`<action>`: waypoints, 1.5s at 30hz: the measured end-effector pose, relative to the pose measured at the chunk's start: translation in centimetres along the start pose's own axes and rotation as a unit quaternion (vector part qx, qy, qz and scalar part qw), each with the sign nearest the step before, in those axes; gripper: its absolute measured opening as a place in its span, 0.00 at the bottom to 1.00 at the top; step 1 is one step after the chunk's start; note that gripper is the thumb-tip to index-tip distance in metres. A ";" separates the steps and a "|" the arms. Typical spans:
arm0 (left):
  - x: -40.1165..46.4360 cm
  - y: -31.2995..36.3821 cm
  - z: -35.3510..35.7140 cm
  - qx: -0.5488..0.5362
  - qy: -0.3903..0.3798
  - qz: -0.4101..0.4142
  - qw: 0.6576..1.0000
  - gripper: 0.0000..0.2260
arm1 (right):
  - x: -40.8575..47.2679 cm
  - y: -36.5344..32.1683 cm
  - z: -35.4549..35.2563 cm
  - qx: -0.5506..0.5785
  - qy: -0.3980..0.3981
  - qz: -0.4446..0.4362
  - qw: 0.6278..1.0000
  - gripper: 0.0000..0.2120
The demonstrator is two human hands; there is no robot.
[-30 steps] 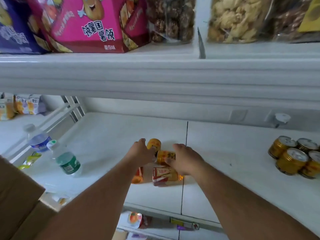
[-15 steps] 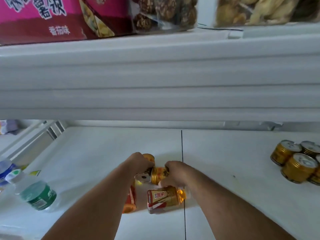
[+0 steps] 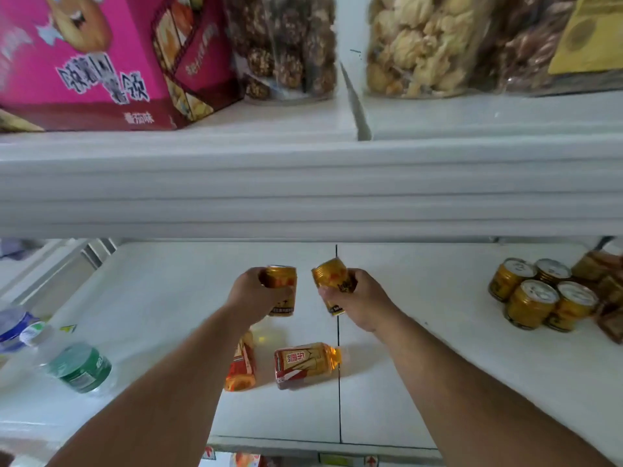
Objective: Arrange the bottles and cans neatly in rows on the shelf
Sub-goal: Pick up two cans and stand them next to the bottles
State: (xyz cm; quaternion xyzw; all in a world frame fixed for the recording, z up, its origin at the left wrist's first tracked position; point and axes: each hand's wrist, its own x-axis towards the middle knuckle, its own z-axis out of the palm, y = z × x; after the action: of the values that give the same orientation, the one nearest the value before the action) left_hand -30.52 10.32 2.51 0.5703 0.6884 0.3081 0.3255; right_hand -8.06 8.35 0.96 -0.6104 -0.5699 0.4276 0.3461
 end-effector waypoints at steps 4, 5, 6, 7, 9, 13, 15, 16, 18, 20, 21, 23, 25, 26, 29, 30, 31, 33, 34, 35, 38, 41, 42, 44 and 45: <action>-3.6 2.8 1.2 -0.041 -0.017 0.046 0.998 0.18 | -2.3 -1.3 -3.4 0.058 0.032 -0.023 0.998 0.27; -4.5 3.6 1.5 -0.044 -0.019 0.059 0.997 0.18 | -2.9 -1.4 -4.3 0.067 0.041 -0.027 0.997 0.27; -5.4 4.3 1.9 -0.047 -0.020 0.070 0.996 0.18 | -3.7 -1.4 -5.2 0.073 0.048 -0.030 0.996 0.26; -6.4 5.0 2.3 -0.049 -0.021 0.079 0.995 0.18 | -4.5 -1.4 -6.1 0.079 0.055 -0.032 0.995 0.25; -8.5 6.4 3.3 -0.057 -0.021 0.084 0.995 0.20 | -6.2 -1.0 -7.9 0.096 0.065 -0.031 0.993 0.24; -13.4 8.6 5.5 -0.077 -0.011 0.091 0.993 0.22 | -10.2 0.3 -11.5 0.113 0.080 -0.018 0.990 0.22; -15.9 9.5 6.6 -0.088 -0.015 0.093 0.992 0.23 | -12.4 1.1 -13.3 0.124 0.084 -0.016 0.989 0.22; -17.0 9.9 7.2 -0.092 -0.017 0.094 0.991 0.24 | -13.5 1.6 -14.2 0.127 0.086 -0.016 0.988 0.22; -19.0 10.7 8.3 -0.102 -0.023 0.098 0.990 0.25 | -15.6 2.5 -15.8 0.130 0.092 -0.021 0.987 0.24; -20.7 11.3 9.5 -0.117 -0.035 0.103 0.987 0.26 | -17.5 3.2 -17.2 0.121 0.102 -0.023 0.987 0.24; -21.6 11.7 10.0 -0.121 -0.042 0.106 0.986 0.26 | -18.4 3.6 -17.8 0.116 0.109 -0.024 0.987 0.24; -23.2 12.4 11.0 -0.124 -0.049 0.113 0.985 0.26 | -20.3 4.3 -18.8 0.117 0.124 -0.023 0.985 0.21; -24.7 13.0 11.8 -0.127 -0.054 0.125 0.983 0.25 | -22.0 4.8 -19.8 0.118 0.139 -0.022 0.983 0.18; -25.3 13.2 12.2 -0.133 -0.059 0.131 0.981 0.25 | -22.9 5.0 -20.2 0.114 0.147 -0.023 0.982 0.18; -26.7 13.6 13.0 -0.154 -0.082 0.136 0.975 0.25 | -25.3 5.3 -21.2 0.104 0.172 -0.022 0.979 0.18; -27.2 13.6 13.2 -0.158 -0.089 0.137 0.974 0.25 | -26.0 5.4 -21.5 0.103 0.179 -0.021 0.978 0.18; -27.6 13.6 13.4 -0.160 -0.096 0.139 0.973 0.26 | -26.8 5.5 -21.7 0.104 0.187 -0.020 0.977 0.18; -28.4 13.7 13.8 -0.159 -0.110 0.145 0.970 0.27 | -28.3 5.8 -21.9 0.106 0.204 -0.016 0.973 0.19; -28.7 13.7 14.1 -0.162 -0.117 0.148 0.969 0.27 | -29.1 6.0 -22.0 0.105 0.212 -0.013 0.972 0.19; -29.2 13.7 14.4 -0.165 -0.122 0.151 0.967 0.27 | -29.8 6.2 -22.0 0.102 0.219 -0.010 0.970 0.19; -30.6 14.0 15.3 -0.166 -0.137 0.163 0.963 0.27 | -31.7 6.9 -22.3 0.094 0.235 0.002 0.967 0.19; -31.9 14.6 16.4 -0.166 -0.146 0.168 0.961 0.28 | -33.2 7.8 -22.8 0.089 0.252 0.010 0.964 0.20; -32.3 14.8 16.8 -0.166 -0.148 0.169 0.960 0.28 | -33.6 8.2 -23.0 0.089 0.255 0.013 0.963 0.20; -33.0 15.1 17.9 -0.166 -0.154 0.171 0.959 0.29 | -34.4 9.1 -23.6 0.088 0.260 0.019 0.961 0.21; -33.4 15.3 18.4 -0.165 -0.156 0.172 0.959 0.29 | -34.7 9.5 -24.0 0.088 0.262 0.022 0.961 0.21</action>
State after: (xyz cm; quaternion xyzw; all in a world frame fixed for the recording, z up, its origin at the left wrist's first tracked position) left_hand -2.29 -19.17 6.86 0.6592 0.4605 0.3759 0.4605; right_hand 18.23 -25.57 6.21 -0.6804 -0.4055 0.3089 0.5265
